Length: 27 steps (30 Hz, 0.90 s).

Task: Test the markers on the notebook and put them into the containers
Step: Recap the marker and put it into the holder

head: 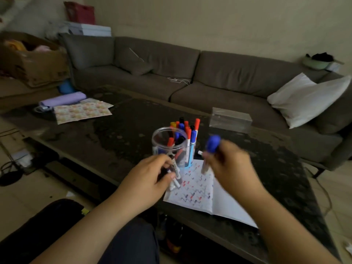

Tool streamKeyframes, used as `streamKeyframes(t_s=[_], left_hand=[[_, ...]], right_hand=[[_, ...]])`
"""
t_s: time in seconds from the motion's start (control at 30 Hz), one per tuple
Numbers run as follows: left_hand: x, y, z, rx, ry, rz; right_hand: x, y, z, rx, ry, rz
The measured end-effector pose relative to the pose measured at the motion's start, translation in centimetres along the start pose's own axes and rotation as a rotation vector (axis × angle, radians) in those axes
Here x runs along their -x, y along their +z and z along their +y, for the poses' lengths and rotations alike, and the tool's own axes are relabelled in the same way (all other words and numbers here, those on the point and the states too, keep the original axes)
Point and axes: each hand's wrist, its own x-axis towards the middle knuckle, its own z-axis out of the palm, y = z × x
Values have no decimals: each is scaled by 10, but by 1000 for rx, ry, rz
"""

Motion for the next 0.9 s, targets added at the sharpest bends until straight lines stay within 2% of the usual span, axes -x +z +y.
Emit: streamKeyframes(t_s=[0.07, 0.17, 0.3, 0.47, 0.53, 0.6, 0.67, 0.8, 0.9], left_hand=[[-4, -8, -12, -43, -22, 18], [-9, -14, -18, -56, -98, 10], [-9, -12, -23, -9, -126, 10], [-7, -6, -26, 74, -106, -8], [-8, 1, -24, 84, -81, -8], [-11, 12, -20, 93, -50, -6], [-15, 26, -16, 107, -29, -22], [-23, 61, -4, 101, -2, -110], [-34, 87, 5, 92, -15, -169]], right_hand=[[-17, -13, -14, -165, 74, 103], [-40, -5, -30, -284, 96, 26], [-57, 33, -36, -216, 160, -180], [-61, 64, -26, -36, 140, -374], [-56, 61, -19, -87, 143, -307], [-51, 55, -7, -123, 158, -165], [-46, 47, 12, -120, 231, -74], [-26, 35, 70, -77, 513, -107], [-7, 32, 113, 4, 650, -168]])
